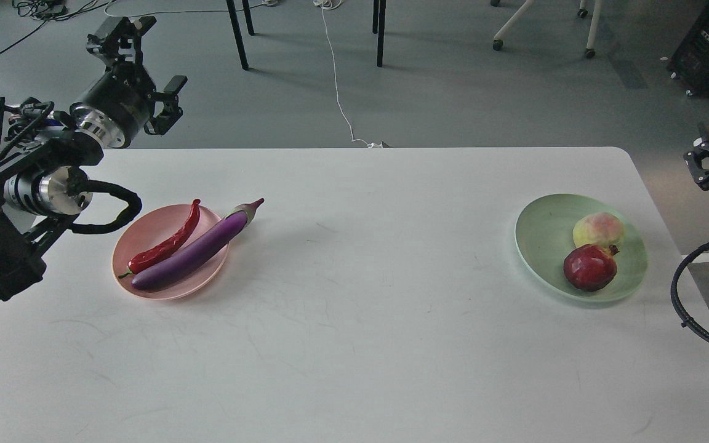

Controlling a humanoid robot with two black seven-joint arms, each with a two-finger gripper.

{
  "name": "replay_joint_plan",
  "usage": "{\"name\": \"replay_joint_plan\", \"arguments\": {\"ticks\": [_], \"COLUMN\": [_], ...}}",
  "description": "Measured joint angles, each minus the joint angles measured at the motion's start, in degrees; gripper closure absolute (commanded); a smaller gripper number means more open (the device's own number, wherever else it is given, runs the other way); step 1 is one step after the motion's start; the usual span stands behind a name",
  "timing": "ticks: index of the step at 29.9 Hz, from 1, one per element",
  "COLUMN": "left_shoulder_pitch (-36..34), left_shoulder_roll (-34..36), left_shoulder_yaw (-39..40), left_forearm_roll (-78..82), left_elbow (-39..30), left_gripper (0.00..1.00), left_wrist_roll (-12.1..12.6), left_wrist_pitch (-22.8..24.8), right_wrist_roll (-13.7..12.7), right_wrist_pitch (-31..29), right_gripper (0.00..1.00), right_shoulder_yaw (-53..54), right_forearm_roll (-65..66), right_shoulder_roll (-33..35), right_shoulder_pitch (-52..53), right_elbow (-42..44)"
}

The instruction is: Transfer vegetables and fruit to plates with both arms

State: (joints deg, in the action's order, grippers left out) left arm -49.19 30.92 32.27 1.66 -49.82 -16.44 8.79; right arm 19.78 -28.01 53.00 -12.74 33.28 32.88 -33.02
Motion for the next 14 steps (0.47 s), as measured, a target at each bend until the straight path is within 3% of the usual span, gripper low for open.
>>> {"name": "replay_joint_plan", "arguments": {"ticks": [6,14], "left_shoulder_pitch": [2.74,3.38], "left_shoulder_roll": [-5.71,-9.74], "left_shoulder_yaw": [10.25,13.56], "left_forearm_roll": [-6.19,-8.91], "left_elbow": [6.71,12.35], "left_gripper": [0.01,0.01], "left_wrist_roll": [0.33,0.66], "left_wrist_pitch": [3.57,7.71], "right_wrist_roll": [-0.29,-0.29], "right_wrist_pitch": [0.0,0.01], "right_gripper": [0.01,0.01], "right_shoulder_yaw": [1.26,1.33], "right_forearm_roll": [-0.01,0.03], "right_shoulder_roll": [-3.73,-6.4], "right_shoulder_pitch": [0.55,1.05], "right_elbow": [0.14,0.13]}}
